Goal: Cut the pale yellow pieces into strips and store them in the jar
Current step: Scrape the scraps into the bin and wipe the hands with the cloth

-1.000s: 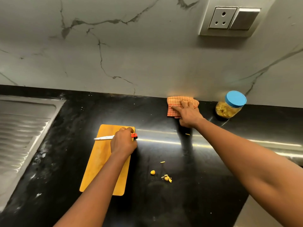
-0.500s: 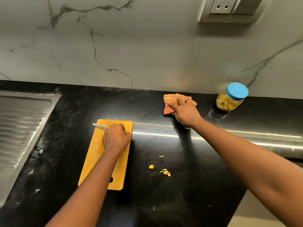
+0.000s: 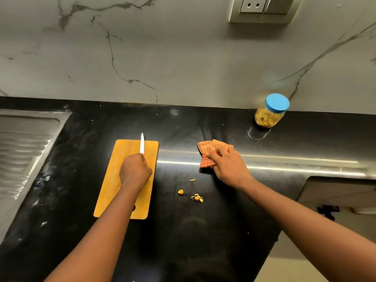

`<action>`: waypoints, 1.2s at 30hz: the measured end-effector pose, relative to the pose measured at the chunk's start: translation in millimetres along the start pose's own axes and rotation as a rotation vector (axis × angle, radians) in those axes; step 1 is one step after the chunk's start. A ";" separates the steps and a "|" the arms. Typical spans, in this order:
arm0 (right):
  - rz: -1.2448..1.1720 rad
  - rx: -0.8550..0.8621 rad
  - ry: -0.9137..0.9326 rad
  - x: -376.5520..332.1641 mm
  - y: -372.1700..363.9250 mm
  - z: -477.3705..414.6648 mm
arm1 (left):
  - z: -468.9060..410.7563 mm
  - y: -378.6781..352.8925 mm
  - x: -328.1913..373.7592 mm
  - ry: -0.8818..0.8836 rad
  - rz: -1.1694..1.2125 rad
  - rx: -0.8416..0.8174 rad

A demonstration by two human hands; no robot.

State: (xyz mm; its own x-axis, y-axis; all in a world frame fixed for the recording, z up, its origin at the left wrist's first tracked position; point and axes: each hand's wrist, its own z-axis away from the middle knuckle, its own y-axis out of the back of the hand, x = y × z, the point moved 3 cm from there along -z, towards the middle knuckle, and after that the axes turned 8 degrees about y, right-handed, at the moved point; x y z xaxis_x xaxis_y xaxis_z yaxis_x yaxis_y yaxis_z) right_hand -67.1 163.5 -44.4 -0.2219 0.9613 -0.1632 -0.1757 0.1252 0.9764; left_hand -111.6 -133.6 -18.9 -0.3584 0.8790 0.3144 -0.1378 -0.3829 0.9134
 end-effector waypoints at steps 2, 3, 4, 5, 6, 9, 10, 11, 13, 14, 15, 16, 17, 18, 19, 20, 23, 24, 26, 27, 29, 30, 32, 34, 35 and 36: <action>-0.007 -0.018 -0.012 -7.4 -4.2 15.2 | 5.6 1.4 -5.1 0.010 -0.038 -0.012; 0.001 -0.025 -0.010 -10.6 -5.4 22.0 | 8.8 2.0 -7.4 0.013 -0.075 -0.014; 0.011 -0.022 -0.001 -13.1 -6.3 27.9 | 12.3 2.7 -9.8 0.016 -0.108 -0.016; 0.017 -0.018 0.011 -14.7 -6.5 32.0 | 15.6 2.9 -11.9 0.020 -0.130 -0.021; 0.013 -0.011 0.022 -16.2 -4.5 33.9 | 18.6 3.2 -14.6 0.022 -0.144 -0.026; -0.025 -0.008 0.029 -17.9 7.8 25.7 | 25.6 6.3 -20.4 0.026 -0.171 -0.055; -0.044 -0.001 0.018 -19.1 14.1 21.0 | 27.4 7.8 -21.8 0.025 -0.177 -0.061; -0.070 0.019 0.001 -22.0 21.5 16.3 | 29.6 10.0 -23.4 0.028 -0.174 -0.065; -0.115 0.099 -0.027 -32.8 36.2 5.8 | 32.6 13.1 -23.8 0.032 -0.137 -0.055; -0.131 0.143 -0.032 -42.7 41.7 0.6 | 33.7 14.4 -23.6 0.031 -0.094 -0.042; -0.136 0.179 -0.019 -56.1 46.4 -4.4 | 34.2 15.2 -22.1 0.023 -0.029 -0.032; -0.130 0.201 0.022 -72.6 48.8 -9.0 | 34.3 15.7 -20.2 0.007 0.049 -0.028; -0.116 0.213 0.089 -90.7 48.6 -12.8 | 34.0 16.1 -17.8 -0.013 0.131 -0.033; -0.097 0.211 0.167 -109.3 45.7 -15.1 | 33.7 16.4 -15.6 -0.025 0.203 -0.036; -0.063 0.190 0.245 -127.3 38.1 -15.6 | 33.7 17.0 -14.5 -0.025 0.258 -0.034; -0.017 0.151 0.332 -144.7 27.6 -15.0 | 33.2 17.3 -14.6 -0.013 0.291 -0.028; 0.081 -0.059 0.479 -183.3 -0.8 1.0 | 34.2 14.9 -17.5 -0.001 0.284 -0.049; 0.081 -0.107 0.468 -188.0 -6.5 8.8 | 35.6 12.7 -18.8 -0.010 0.270 -0.080; 0.079 -0.147 0.432 -186.5 -16.9 23.2 | 40.3 8.4 -19.2 -0.058 0.233 -0.136; 0.097 -0.162 0.425 -182.7 -21.2 30.1 | 43.5 6.1 -18.3 -0.100 0.204 -0.147; 0.149 -0.177 0.409 -172.4 -29.4 40.3 | 51.5 0.7 -13.8 -0.172 0.141 -0.170; 0.174 -0.176 0.392 -168.0 -30.9 43.7 | 55.9 -2.6 -9.7 -0.195 0.123 -0.197; 0.223 -0.177 0.358 -162.1 -29.8 48.9 | 65.5 -11.0 1.8 -0.242 0.099 -0.265; 0.257 -0.167 0.326 -156.2 -27.3 53.4 | 72.9 -18.7 15.0 -0.290 0.064 -0.305; 0.266 -0.165 0.311 -152.6 -25.8 56.4 | 75.5 -22.1 21.5 -0.308 0.039 -0.315; 0.271 -0.169 0.297 -146.9 -24.5 60.9 | 78.3 -25.8 28.9 -0.326 0.010 -0.325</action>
State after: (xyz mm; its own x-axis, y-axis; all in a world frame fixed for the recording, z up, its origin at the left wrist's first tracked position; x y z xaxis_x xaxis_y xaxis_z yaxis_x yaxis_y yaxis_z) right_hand 28.2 34.1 -35.8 -0.5437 0.8384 0.0381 -0.2219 -0.1873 0.9569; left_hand -46.1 -76.1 -13.1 -0.0591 0.8984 0.4353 -0.4371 -0.4153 0.7978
